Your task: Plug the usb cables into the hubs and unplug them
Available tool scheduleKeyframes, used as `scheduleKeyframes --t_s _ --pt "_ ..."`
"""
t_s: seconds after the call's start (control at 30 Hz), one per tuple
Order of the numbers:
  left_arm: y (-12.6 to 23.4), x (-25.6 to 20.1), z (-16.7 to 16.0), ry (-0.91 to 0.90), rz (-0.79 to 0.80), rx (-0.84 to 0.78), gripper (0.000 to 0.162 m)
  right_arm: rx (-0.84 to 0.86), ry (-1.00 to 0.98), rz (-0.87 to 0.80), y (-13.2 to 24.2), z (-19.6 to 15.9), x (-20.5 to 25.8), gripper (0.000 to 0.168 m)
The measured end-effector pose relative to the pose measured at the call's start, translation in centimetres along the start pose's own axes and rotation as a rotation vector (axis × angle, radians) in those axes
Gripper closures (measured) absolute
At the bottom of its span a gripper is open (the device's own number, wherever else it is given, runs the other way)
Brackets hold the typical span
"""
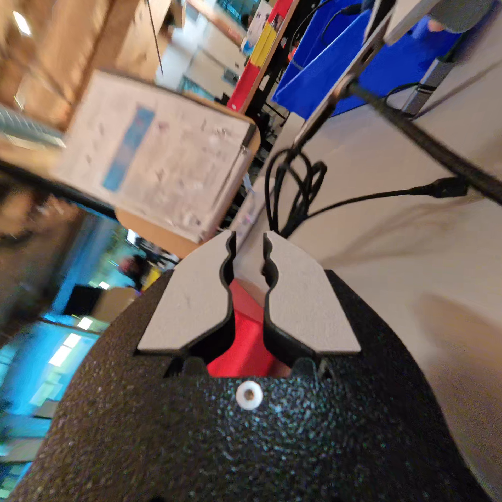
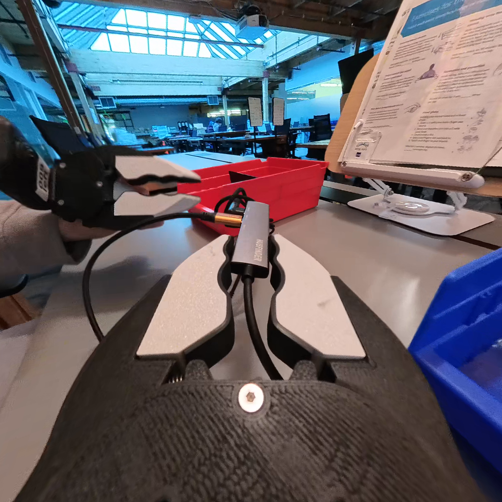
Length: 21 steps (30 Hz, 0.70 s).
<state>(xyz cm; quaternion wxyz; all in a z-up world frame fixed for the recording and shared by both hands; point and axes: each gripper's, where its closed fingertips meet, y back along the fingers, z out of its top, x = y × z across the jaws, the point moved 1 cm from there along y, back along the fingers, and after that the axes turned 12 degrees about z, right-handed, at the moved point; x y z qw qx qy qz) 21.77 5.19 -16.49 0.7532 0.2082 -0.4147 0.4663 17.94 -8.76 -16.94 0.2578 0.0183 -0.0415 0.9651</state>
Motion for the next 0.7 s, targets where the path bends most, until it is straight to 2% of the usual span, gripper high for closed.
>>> scheduleKeyframes --t_s 0.1,0.23,0.47,0.7 --pt "1.4 -0.8 -2.6 0.184 0.0 0.054 0.144 -0.002 0.03 -0.031 0.5 1.9 0.0 0.143" --pt "2.4 -2.0 -3.8 0.219 0.015 0.057 0.145 -0.007 0.128 -0.103 2.4 6.9 0.3 0.143" --pt "3.3 -2.6 -3.3 0.117 0.062 -0.01 0.146 -0.034 0.234 -0.239 6.7 17.2 -0.2 0.144" --pt "4.1 -3.8 -2.8 0.004 0.047 -0.04 0.149 0.068 0.364 -0.437 11.2 28.9 -3.9 0.143"
